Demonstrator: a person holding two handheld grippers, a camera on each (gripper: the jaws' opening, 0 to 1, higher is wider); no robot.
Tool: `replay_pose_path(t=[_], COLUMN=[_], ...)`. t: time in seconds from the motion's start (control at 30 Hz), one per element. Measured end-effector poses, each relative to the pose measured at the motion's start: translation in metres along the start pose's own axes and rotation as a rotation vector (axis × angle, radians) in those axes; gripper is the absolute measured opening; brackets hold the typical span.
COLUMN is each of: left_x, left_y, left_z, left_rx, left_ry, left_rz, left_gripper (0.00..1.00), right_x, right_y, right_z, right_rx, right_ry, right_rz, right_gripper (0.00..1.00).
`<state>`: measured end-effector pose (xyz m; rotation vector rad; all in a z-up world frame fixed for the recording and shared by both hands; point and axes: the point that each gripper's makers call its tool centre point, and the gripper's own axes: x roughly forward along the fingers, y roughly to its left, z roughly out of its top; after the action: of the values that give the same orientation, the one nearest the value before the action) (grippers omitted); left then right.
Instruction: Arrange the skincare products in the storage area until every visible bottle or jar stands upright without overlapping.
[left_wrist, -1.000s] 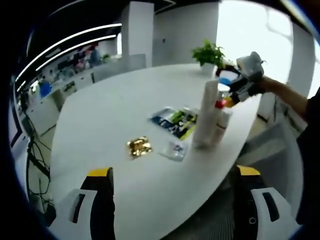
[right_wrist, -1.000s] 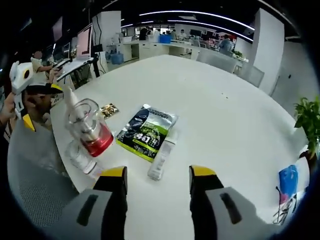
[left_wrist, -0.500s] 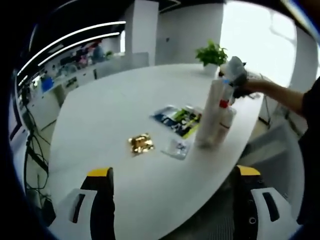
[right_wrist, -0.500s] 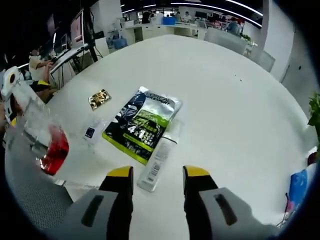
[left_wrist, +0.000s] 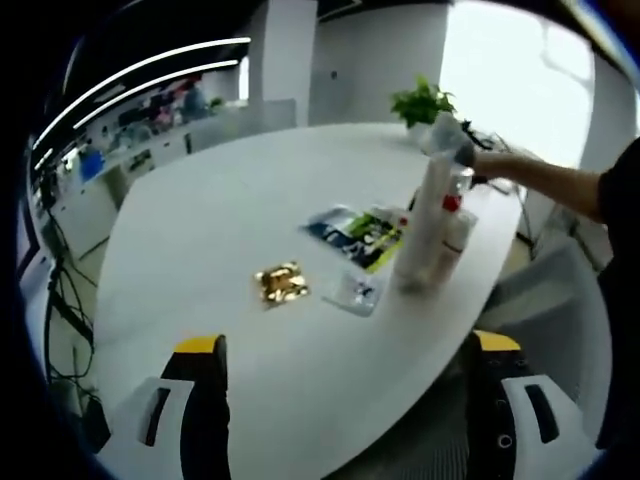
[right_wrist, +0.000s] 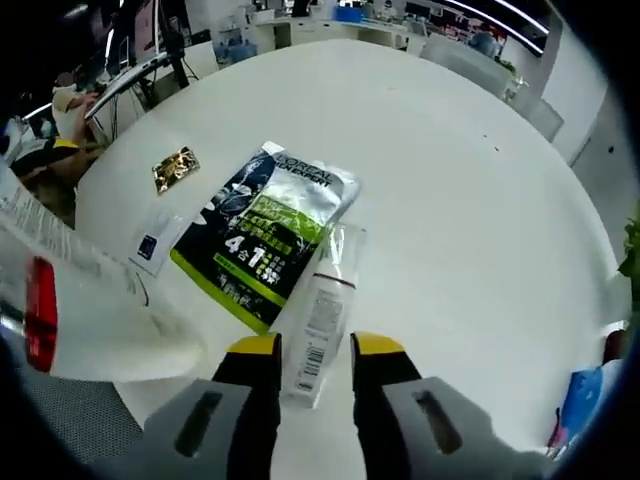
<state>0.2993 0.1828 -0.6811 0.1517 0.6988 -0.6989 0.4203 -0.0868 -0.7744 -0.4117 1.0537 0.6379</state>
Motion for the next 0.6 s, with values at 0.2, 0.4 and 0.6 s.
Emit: replay_pose_path(t=[0.2, 0.4, 0.6], left_x=[0.001, 0.003, 0.001], left_y=[-0.001, -0.003, -0.003], left_z=[-0.001, -0.001, 0.003], left_rx=[-0.004, -0.003, -0.004], left_ry=[0.003, 0.004, -0.012], left_rz=[-0.003, -0.006, -0.002], left_gripper=[0.97, 0.97, 0.97], right_x=[0.002, 0.0, -0.012], right_y=[-0.003, -0.003, -0.006], right_z=[0.0, -0.003, -0.003], right_rx=[-0.022, 0.004, 0.026], right_ry=[0.005, 0.019, -0.052], right_rz=[-0.024, -0.029, -0.056], right_gripper=[0.24, 0.22, 0.19])
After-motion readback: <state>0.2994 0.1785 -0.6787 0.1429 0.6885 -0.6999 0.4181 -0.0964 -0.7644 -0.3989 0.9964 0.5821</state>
